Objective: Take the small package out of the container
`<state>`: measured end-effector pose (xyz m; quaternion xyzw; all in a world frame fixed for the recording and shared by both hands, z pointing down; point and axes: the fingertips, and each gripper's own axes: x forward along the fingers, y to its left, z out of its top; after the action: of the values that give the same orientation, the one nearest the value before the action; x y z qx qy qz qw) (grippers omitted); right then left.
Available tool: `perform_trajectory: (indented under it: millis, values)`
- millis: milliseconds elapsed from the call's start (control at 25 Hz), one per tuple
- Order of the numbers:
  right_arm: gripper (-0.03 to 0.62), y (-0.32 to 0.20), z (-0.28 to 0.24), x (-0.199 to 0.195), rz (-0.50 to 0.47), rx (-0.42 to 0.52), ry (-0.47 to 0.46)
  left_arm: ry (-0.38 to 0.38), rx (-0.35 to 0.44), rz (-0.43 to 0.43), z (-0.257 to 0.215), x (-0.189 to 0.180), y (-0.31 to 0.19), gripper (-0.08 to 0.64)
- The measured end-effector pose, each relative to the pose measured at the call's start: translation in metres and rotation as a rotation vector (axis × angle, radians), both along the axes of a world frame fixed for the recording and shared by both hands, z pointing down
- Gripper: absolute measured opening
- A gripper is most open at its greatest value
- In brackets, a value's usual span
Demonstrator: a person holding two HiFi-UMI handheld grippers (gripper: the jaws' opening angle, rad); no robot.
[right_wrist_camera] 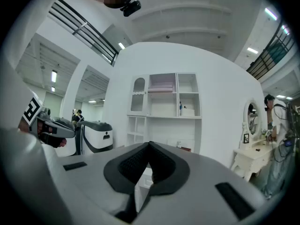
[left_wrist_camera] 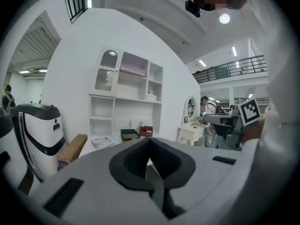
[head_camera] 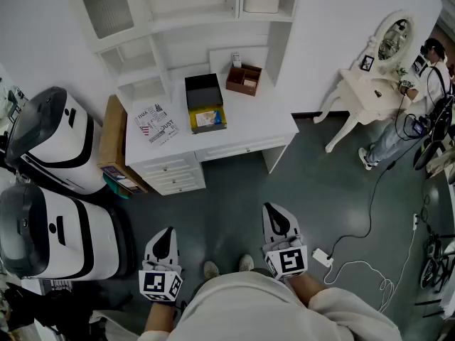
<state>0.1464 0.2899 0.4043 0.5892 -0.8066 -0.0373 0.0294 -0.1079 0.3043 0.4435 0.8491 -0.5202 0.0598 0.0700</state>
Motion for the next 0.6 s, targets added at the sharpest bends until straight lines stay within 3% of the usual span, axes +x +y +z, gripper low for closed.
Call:
perform_trajectory:
  millis: [600]
  values:
    - [0.026, -0.0025, 0.0029, -0.0008, 0.007, -0.006, 0.005, -0.011, -0.006, 0.012, 0.0003, -0.0025, -0.0055, 0.008]
